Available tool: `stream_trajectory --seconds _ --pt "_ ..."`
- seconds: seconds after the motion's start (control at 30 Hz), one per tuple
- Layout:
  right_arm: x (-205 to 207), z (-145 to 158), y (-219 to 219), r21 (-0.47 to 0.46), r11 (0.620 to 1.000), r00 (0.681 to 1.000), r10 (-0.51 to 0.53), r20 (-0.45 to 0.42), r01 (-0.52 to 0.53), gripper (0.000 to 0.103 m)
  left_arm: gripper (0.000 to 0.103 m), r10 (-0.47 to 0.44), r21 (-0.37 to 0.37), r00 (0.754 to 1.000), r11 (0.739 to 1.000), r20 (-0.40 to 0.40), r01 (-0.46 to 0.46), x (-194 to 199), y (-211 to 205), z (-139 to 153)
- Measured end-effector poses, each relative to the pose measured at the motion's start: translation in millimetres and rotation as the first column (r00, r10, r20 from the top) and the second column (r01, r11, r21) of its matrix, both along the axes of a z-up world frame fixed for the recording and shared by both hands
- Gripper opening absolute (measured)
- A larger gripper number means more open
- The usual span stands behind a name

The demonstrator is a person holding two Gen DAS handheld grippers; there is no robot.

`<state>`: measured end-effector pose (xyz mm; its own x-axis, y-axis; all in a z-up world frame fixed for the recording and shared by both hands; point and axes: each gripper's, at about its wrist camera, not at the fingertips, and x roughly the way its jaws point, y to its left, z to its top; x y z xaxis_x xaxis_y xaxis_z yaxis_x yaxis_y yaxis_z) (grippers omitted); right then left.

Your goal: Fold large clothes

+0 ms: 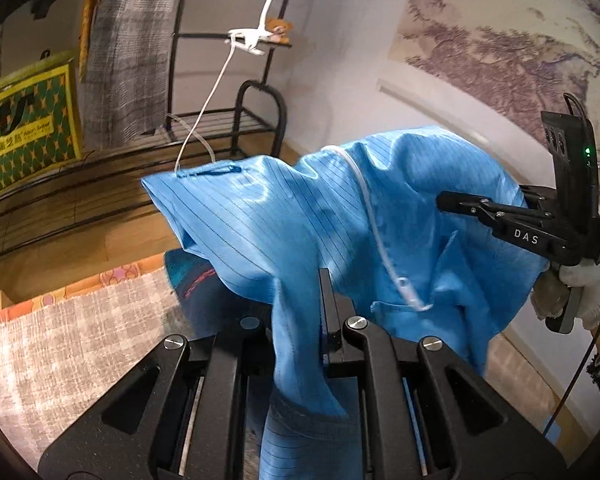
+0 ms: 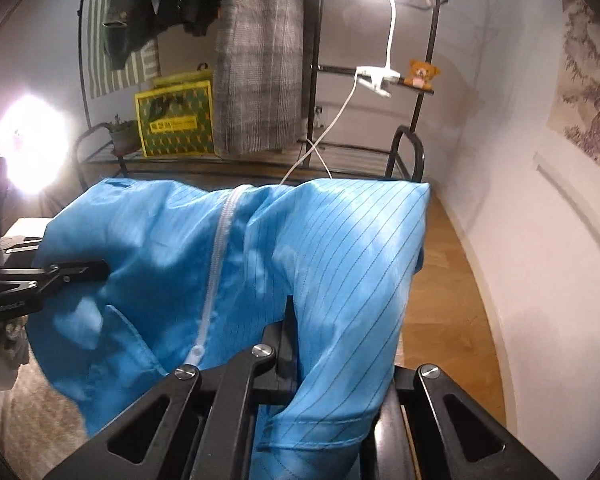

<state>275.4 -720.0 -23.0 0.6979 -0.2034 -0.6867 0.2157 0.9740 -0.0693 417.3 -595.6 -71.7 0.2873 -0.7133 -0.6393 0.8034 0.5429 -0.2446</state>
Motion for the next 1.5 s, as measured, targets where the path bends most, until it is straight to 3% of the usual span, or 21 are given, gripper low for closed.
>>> stream_trajectory --seconds 0.07,0.1,0.13,0.17,0.23,0.27,0.33,0.5,0.67,0.8,1.03,1.27,1.5 --pt "6.7 -10.3 -6.4 -0.007 1.0 1.0 -0.025 -0.008 0.025 0.011 0.012 0.039 0.016 0.999 0.999 -0.019 -0.039 7.3 2.2 -12.3" --pt "10.6 -16.8 -12.4 -0.013 0.999 0.998 -0.052 -0.021 0.052 0.022 0.014 0.057 0.029 0.998 0.998 -0.035 -0.056 11.1 3.1 -19.3" --pt "13.5 -21.9 -16.8 -0.023 0.997 0.997 -0.075 -0.036 0.074 0.033 0.02 0.071 0.042 0.997 0.997 -0.041 -0.069 13.3 3.6 -23.9" --pt "16.2 -26.7 -21.6 -0.045 0.994 0.993 -0.104 -0.047 0.102 0.036 0.028 0.092 0.05 0.995 0.995 -0.041 -0.09 15.2 5.5 -28.3" --pt "17.8 -33.8 -27.6 -0.091 0.985 0.987 -0.15 -0.061 0.145 0.045 0.037 0.114 0.045 0.993 0.993 -0.038 -0.112 16.8 9.8 -31.4" --pt "17.0 -36.3 -31.2 -0.098 0.982 0.983 -0.17 -0.068 0.163 0.056 0.042 0.127 0.043 0.991 0.991 -0.029 -0.126 16.9 12.4 -31.4" --pt "14.2 -42.3 -39.8 -0.126 0.97 0.972 -0.221 -0.083 0.21 0.068 0.046 0.148 0.036 0.989 0.989 -0.023 -0.147 16.6 17.3 -30.6" --pt "4.0 -55.4 -57.9 -0.141 0.941 0.936 -0.326 -0.135 0.307 0.068 0.046 0.157 0.059 0.988 0.986 0.006 -0.158 14.0 22.1 -23.1" --pt "-12.1 -35.1 -60.8 -0.133 0.917 0.913 -0.39 -0.116 0.375 0.062 0.046 0.159 0.07 0.986 0.984 0.054 -0.163 2.3 38.1 -1.2" --pt "-33.1 -12.8 -50.8 -0.109 0.92 0.917 -0.387 -0.092 0.377 0.062 0.046 0.162 0.069 0.984 0.984 0.07 -0.167 -11.8 59.3 19.8" --pt "-72.4 10.2 -23.7 -0.148 0.913 0.91 -0.398 -0.12 0.38 0.062 0.046 0.153 0.062 0.982 0.985 0.115 -0.161 -49.7 98.4 61.4" --pt "-122.3 61.8 15.5 -0.138 0.915 0.919 -0.389 -0.064 0.378 0.062 0.046 0.128 0.055 0.978 0.989 0.166 -0.139 -102.6 134.3 111.0" --pt "-166.7 138.4 80.0 -0.14 0.934 0.944 -0.33 0.026 0.33 0.062 0.046 0.119 0.008 0.966 0.992 0.229 -0.124 -162.6 182.7 166.3"
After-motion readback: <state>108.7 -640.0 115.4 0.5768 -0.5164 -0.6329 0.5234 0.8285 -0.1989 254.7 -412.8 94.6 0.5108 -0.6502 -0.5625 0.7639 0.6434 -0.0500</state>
